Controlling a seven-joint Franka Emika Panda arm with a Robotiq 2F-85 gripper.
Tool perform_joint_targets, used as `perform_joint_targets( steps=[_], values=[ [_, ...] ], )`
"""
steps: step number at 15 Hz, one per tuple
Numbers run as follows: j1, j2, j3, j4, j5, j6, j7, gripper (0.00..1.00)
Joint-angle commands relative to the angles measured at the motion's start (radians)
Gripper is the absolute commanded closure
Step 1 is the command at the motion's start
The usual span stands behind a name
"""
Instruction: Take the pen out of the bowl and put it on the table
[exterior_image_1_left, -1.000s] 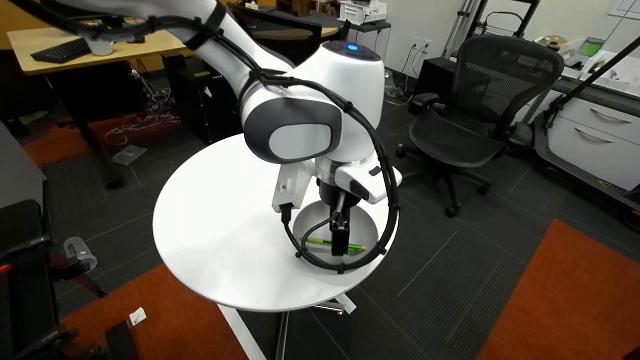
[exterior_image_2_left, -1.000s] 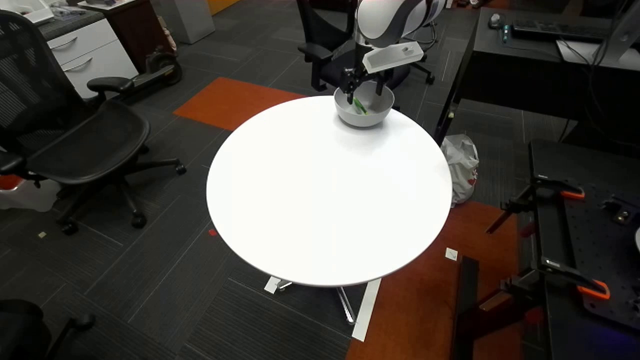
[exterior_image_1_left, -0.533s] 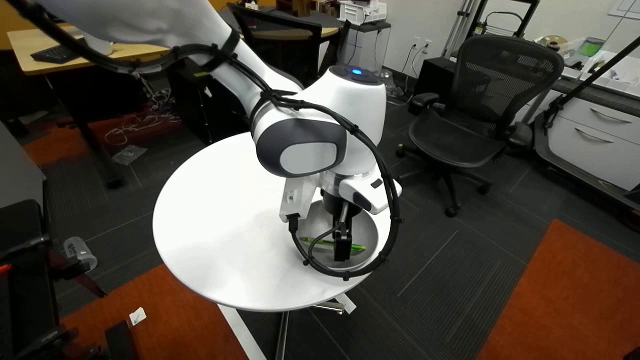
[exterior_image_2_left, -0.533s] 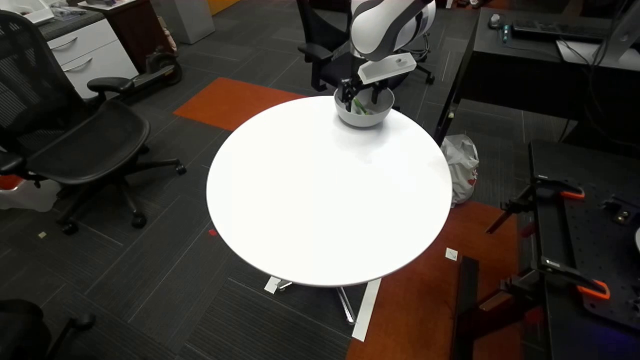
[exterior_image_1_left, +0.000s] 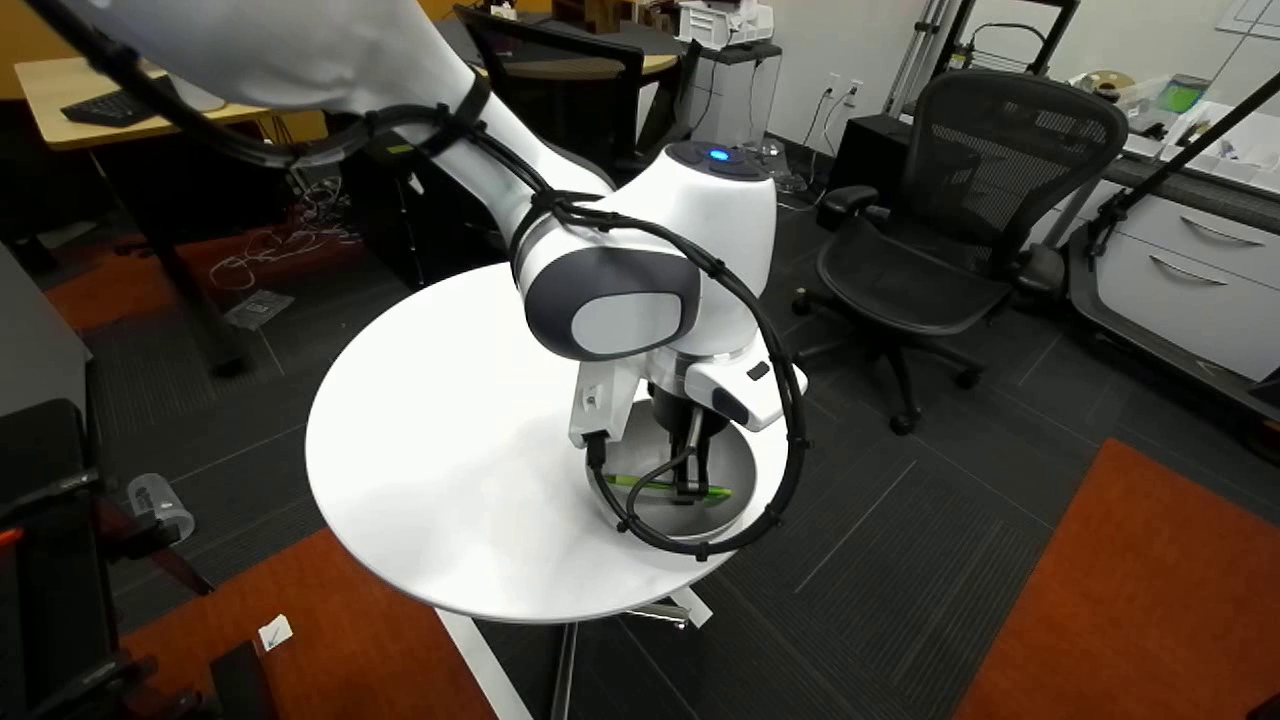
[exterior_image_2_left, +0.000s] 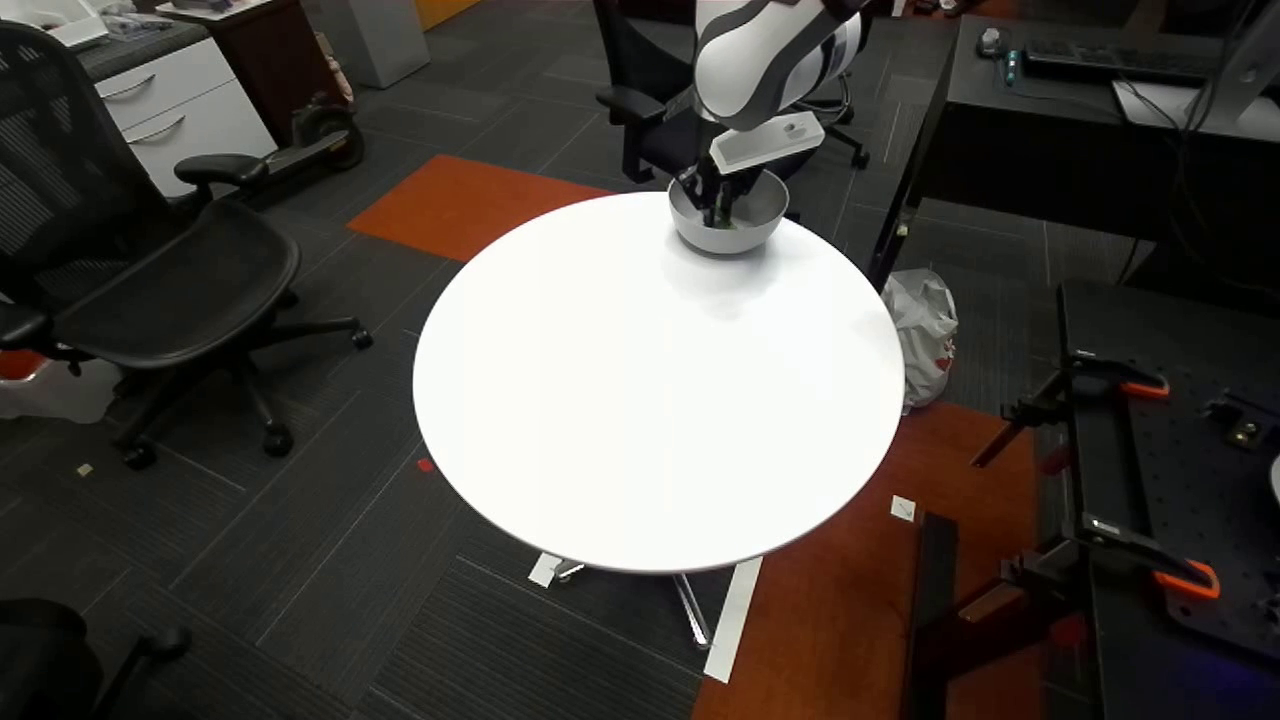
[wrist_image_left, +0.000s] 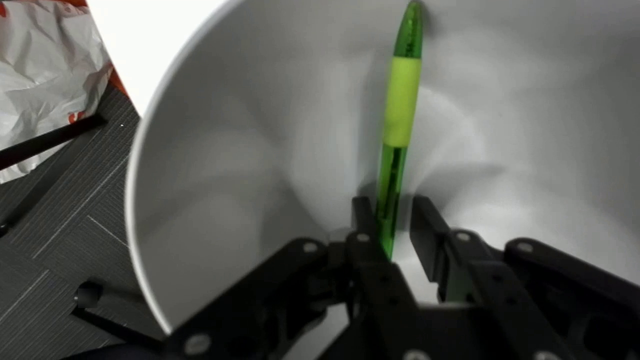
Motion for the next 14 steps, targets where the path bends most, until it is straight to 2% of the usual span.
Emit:
perform_joint_targets(
  steps=[1, 6, 14],
  values=[
    [-0.01, 0.001, 0.009, 0.03, 0.012, -0.03, 0.024, 1.0],
    [0.012, -0.084, -0.004, -0.025, -0.001, 0.007, 0.025, 0.97],
    [0.094, -0.366, -0.034, -0.232, -0.067, 0.14, 0.032, 0.97]
  ],
)
